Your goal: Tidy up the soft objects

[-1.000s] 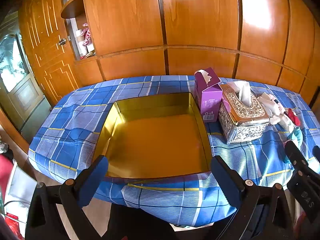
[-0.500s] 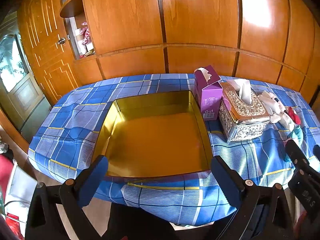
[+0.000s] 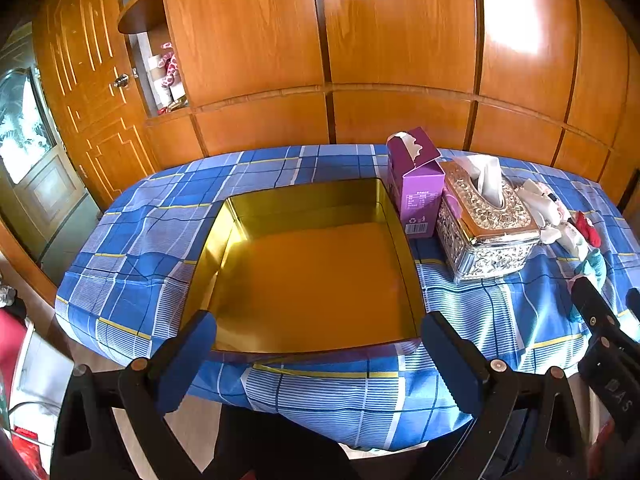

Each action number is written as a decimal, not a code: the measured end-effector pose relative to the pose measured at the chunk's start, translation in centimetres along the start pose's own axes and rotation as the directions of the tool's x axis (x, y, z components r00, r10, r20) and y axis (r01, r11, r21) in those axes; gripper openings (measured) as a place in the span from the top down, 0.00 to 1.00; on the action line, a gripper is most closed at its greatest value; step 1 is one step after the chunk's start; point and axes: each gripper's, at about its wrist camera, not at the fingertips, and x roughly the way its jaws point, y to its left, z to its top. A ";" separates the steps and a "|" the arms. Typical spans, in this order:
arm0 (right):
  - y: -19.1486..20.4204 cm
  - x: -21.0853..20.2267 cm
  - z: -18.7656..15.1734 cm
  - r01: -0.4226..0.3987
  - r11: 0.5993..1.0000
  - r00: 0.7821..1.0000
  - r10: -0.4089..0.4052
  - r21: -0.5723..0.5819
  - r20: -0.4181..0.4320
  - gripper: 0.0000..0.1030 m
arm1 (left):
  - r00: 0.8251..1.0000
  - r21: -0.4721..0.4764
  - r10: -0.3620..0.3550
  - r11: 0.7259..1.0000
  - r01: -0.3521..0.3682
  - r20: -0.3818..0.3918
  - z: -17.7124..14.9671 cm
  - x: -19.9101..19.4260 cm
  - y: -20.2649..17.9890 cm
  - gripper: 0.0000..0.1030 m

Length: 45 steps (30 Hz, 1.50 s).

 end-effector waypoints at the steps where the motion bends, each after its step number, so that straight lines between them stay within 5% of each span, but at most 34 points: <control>1: 0.0 0.1 0.0 0.000 1.000 1.000 0.000 -0.001 -0.002 0.00 | 1.000 0.001 0.000 1.000 0.000 0.000 0.0 0.0 0.0 0.00; 32: -0.5 0.3 0.2 -0.007 1.000 1.000 0.007 0.026 -0.002 0.00 | 0.999 0.023 -0.011 1.000 0.012 -0.042 -0.1 1.2 -0.7 0.00; 38: -4.3 -0.8 1.9 0.052 0.991 0.993 -0.065 0.126 0.103 0.00 | 0.996 0.069 -0.069 0.995 0.073 -0.058 0.4 2.3 -1.5 0.00; 41: -8.5 -1.8 3.2 0.111 0.969 0.973 -0.152 0.222 0.174 0.00 | 0.971 0.102 -0.218 0.968 0.228 -0.100 0.6 3.4 -2.4 0.00; 45: -13.9 -2.1 4.0 0.214 0.931 0.935 -0.282 0.295 0.214 0.00 | 0.879 0.062 -0.376 0.910 0.410 -0.292 0.8 6.6 -4.8 0.00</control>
